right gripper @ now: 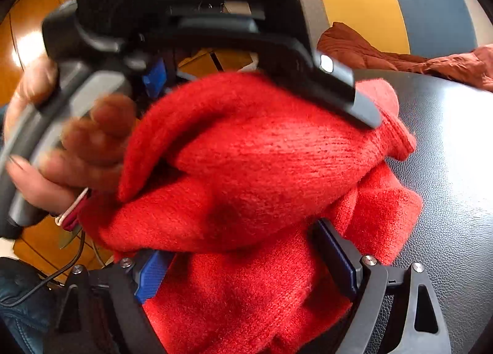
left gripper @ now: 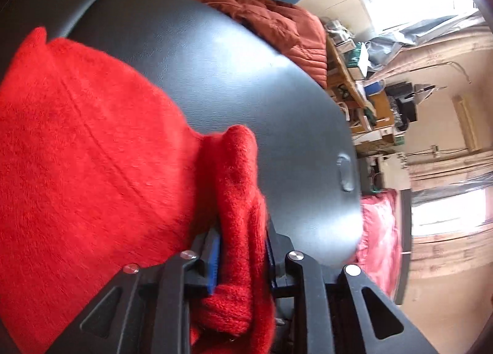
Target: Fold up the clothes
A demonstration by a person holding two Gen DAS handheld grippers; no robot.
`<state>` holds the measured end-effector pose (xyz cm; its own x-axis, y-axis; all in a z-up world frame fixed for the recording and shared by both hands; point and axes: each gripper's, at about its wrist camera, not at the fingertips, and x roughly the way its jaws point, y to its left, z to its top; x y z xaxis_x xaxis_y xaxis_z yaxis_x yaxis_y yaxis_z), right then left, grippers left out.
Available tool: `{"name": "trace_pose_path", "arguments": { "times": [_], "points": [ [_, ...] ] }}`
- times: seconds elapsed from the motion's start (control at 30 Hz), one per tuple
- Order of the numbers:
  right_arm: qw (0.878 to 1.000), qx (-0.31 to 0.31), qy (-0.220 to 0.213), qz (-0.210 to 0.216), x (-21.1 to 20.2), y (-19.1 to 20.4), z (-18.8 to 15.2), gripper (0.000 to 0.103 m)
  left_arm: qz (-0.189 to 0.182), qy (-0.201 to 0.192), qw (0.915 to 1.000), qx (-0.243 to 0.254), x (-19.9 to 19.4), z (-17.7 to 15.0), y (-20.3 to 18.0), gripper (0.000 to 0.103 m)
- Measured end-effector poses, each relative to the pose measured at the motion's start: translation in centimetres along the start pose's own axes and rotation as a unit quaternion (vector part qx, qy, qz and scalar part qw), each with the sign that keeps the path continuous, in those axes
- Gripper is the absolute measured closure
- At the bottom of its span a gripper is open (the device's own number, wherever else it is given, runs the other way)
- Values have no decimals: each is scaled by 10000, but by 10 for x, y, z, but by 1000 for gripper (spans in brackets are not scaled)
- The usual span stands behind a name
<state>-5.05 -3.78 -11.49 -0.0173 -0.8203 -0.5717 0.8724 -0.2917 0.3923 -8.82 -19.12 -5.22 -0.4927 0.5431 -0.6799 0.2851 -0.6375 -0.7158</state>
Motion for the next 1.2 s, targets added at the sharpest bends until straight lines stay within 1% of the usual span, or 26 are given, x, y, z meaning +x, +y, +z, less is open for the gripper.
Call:
{"name": "trace_pose_path", "arguments": {
  "times": [0.07, 0.13, 0.2, 0.27, 0.3, 0.33, 0.37, 0.4, 0.47, 0.6, 0.7, 0.77, 0.83, 0.93, 1.0, 1.07, 1.2],
  "points": [
    [10000, 30, -61, 44, -1, 0, -2, 11, -281, 47, 9996, -23, -11, 0, -11, 76],
    [10000, 32, -70, 52, -5, 2, -4, 10, -683, 42, 9976, 44, -27, -2, -23, 76],
    [10000, 41, -67, 32, -13, 5, -7, 9, -903, -175, 9955, 225, -52, -4, -32, 76],
    [10000, 50, -65, 12, -21, 7, -11, 7, -1105, -566, 9917, 320, -82, -4, -32, 75],
    [10000, 54, -64, 2, -25, 9, -12, 6, -1095, -779, 9906, 258, -94, -4, -23, 75],
    [10000, 59, -63, -8, -29, 10, -14, 5, -1006, -1017, 9896, 163, -108, -5, -10, 75],
    [10000, 63, -62, -17, -33, 11, -16, 2, -916, -1254, 9878, 68, -121, -6, 4, 75],
    [10000, 68, -60, -27, -37, 12, -17, 0, -740, -1467, 9864, -37, -133, -9, 21, 75],
    [9999, 77, -58, -47, -45, 15, -21, 0, -427, -1675, 9847, -234, -145, -18, 54, 75],
    [9999, 95, -54, -87, -61, 20, -27, 0, -147, -1921, 9799, -511, -157, -44, 109, 75],
    [9998, -53, -150, -149, -96, 31, -21, 0, -29, -1959, 9798, -402, -154, -64, 127, 75],
    [9995, -155, -216, -191, -120, 38, -17, 0, 5, -1951, 9806, -204, -147, -74, 126, 75],
    [9990, -262, -366, -55, -142, 48, -7, 0, -17, -1936, 9811, -23, -140, -76, 122, 75],
    [9979, -291, -316, 489, -137, 54, 15, 0, -89, -1906, 9812, 276, -130, -76, 111, 75],
    [9969, -217, -4, 754, -119, 57, 15, 0, -76, -1858, 9812, 519, -123, -77, 103, 75],
    [9942, -138, 320, 1013, -100, 60, 13, 0, -41, -1731, 9819, 770, -114, -78, 93, 75],
    [9836, 21, 968, 1524, -62, 65, 11, 0, 9, -1450, 9829, 1132, -97, -85, 84, 75]
  ]
}}
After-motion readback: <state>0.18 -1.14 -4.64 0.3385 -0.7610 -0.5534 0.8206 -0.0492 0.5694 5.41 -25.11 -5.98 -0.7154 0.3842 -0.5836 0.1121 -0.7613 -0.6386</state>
